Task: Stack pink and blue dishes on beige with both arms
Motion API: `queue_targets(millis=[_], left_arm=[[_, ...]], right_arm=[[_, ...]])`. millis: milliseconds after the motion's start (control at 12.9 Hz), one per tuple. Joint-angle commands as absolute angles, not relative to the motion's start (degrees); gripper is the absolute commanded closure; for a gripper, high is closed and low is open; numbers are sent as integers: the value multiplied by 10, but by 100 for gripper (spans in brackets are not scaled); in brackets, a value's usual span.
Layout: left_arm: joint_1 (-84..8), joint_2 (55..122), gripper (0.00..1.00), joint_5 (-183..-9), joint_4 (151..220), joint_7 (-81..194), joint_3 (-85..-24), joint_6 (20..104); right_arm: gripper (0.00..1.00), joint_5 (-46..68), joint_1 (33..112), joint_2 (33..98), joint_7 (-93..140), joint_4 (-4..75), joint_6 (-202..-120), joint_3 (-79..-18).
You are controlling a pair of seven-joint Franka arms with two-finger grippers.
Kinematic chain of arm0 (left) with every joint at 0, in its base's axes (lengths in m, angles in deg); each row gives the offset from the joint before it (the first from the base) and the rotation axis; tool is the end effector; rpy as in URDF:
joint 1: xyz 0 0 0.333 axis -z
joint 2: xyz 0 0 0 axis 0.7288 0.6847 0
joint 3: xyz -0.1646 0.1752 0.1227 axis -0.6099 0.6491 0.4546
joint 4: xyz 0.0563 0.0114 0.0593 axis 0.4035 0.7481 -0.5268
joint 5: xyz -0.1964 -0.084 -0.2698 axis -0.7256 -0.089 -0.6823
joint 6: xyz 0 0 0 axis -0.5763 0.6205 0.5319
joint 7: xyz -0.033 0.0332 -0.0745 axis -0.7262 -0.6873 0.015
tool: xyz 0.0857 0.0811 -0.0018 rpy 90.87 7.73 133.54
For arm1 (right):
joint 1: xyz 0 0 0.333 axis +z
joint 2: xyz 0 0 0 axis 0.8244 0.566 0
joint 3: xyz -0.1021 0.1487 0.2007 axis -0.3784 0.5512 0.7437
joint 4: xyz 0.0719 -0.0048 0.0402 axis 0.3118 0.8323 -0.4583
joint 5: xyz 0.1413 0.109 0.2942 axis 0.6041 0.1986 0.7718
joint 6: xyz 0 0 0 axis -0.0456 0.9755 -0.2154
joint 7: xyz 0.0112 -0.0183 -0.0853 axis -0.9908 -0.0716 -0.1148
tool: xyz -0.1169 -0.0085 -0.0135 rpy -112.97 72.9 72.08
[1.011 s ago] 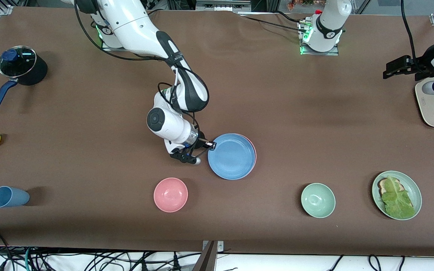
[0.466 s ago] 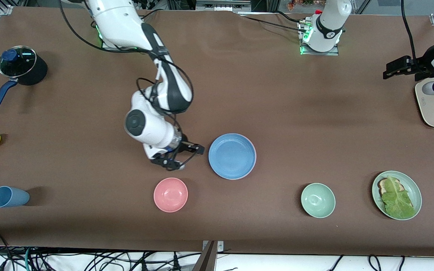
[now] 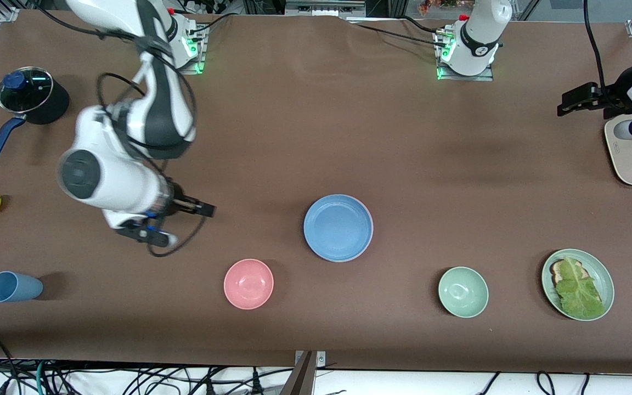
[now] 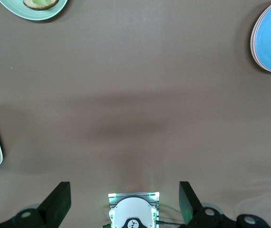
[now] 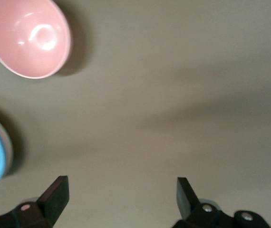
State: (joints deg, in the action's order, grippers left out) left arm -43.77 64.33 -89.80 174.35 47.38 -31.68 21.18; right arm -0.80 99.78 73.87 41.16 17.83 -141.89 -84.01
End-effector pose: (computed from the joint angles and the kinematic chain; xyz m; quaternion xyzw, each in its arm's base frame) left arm 0.4796 0.0067 0.5477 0.9921 -0.0129 -0.1220 0.0260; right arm 0.5878 0.1534 0.3873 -0.9916 0.0978 0.0795 0.0290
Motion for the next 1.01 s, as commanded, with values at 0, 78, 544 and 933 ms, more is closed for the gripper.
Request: queue_targets(millis=[0,78,544,933], left_arm=[[-441,645,0,-915,1739,461,-315,212],[-441,645,0,-915,1739,461,-315,213],[-441,645,0,-915,1739,461,-315,213],[-441,645,0,-920,1739,461,-315,213]], right_arm=[[0,-19,1000,712,253,181,-1346,-924],[0,-20,1000,711,197,169,-1324,-952],[0,-70,990,686,159,110,-1224,-1009],[0,-226,768,576,246,141,-1231,-681]])
